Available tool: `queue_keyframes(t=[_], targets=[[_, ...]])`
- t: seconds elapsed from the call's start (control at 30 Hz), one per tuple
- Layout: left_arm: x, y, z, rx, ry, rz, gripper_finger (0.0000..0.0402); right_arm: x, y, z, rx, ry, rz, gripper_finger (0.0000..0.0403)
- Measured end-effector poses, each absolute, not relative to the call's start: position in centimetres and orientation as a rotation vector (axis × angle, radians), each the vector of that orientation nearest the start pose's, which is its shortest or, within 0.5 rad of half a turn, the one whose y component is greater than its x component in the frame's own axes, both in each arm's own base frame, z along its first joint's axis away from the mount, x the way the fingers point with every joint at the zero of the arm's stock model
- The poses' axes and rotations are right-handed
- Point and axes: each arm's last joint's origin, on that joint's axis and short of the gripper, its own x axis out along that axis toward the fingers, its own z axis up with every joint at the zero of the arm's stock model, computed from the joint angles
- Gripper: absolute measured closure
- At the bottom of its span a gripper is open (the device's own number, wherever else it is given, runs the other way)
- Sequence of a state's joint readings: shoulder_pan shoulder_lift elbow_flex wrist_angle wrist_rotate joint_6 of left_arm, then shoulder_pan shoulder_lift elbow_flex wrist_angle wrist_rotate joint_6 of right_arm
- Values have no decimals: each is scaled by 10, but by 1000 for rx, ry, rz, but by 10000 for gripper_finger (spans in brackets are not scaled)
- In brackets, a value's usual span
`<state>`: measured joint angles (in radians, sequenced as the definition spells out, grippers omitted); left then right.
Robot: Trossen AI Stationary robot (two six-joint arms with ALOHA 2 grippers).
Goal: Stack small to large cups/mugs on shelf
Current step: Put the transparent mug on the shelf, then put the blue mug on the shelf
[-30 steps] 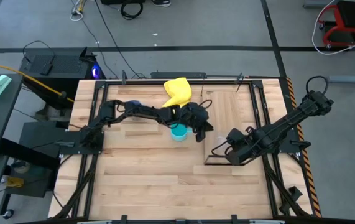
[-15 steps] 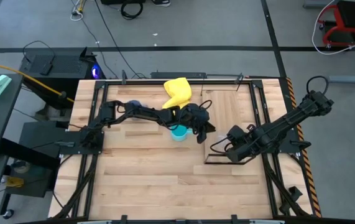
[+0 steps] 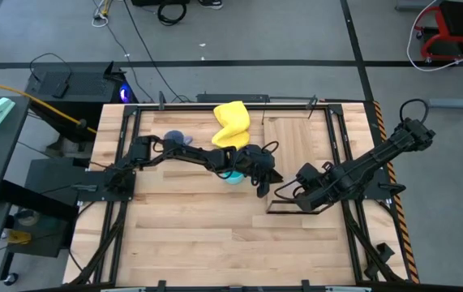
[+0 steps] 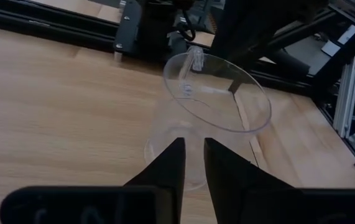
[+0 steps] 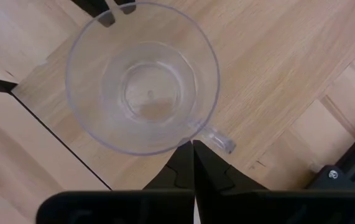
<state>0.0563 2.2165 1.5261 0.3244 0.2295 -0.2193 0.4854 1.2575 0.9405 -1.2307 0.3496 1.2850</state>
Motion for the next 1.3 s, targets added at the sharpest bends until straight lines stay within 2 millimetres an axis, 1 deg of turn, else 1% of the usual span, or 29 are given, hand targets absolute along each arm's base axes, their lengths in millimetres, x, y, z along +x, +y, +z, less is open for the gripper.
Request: queue_keyframes(t=[0.3,0.43,0.6,0.8,0.87,1.07,1.17,1.3], targets=[[494,25,167,-279,413,-118,336,171,89,240,448,1174,-736,402],[494,27,167,-258,410,-115,333,169,93,240,451,1172,-729,402],[493,31,168,-262,409,-103,339,167,96,240,437,1175,-712,401],[493,31,169,-274,411,-101,336,169,103,251,443,1159,-663,389],[491,31,173,-274,424,-101,334,170,106,256,458,1145,-639,387],[481,31,203,-209,419,-71,338,170,106,258,450,1147,-636,385],[475,35,212,-180,455,-31,339,170,106,258,451,1147,-635,385],[461,43,222,-182,555,12,336,170,106,260,449,1145,-625,385]])
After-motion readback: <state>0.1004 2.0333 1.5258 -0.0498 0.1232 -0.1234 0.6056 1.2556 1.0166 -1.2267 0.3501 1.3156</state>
